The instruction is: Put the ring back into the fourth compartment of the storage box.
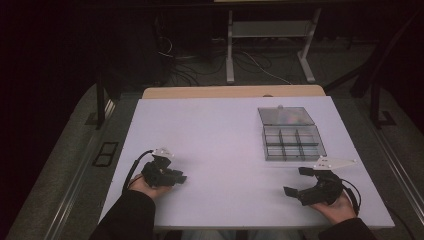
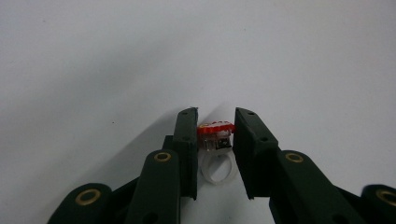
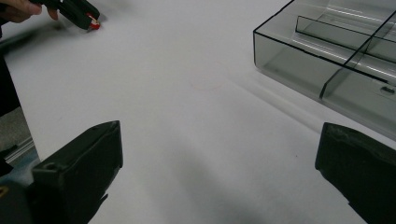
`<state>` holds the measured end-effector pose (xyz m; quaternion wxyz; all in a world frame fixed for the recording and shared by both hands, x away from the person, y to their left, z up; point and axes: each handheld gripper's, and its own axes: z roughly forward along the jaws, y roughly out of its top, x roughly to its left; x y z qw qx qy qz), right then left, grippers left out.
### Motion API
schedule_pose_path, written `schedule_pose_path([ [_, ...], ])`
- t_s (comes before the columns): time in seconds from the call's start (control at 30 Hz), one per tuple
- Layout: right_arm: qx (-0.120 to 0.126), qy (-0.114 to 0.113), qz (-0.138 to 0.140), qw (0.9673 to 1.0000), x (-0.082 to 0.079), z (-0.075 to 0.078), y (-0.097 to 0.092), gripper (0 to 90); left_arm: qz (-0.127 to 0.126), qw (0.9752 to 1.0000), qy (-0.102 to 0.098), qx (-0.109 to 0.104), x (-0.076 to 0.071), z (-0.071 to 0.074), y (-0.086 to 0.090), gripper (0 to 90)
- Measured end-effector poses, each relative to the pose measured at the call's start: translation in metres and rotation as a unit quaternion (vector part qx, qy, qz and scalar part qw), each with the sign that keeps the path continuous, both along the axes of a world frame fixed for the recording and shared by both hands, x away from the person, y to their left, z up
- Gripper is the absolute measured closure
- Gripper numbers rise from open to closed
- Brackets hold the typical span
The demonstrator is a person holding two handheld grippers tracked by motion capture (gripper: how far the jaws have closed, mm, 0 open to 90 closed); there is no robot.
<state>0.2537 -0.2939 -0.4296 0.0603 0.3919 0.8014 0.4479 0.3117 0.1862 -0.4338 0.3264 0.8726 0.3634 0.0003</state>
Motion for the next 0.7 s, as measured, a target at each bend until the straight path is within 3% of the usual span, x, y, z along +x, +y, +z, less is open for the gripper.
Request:
schedule_pose_path([
  [0.33,0.0,0.0,0.0,1.0,0.0,0.0,0.0,0.2,-0.007,0.9999,0.005,-0.014,0.0,0.002,0.0,70.2],
  [0.7,0.0,0.0,-0.001,1.0,0.0,0.0,0.0,0.2,-0.007,0.9994,-0.019,-0.029,0.001,0.019,-0.001,70.3],
])
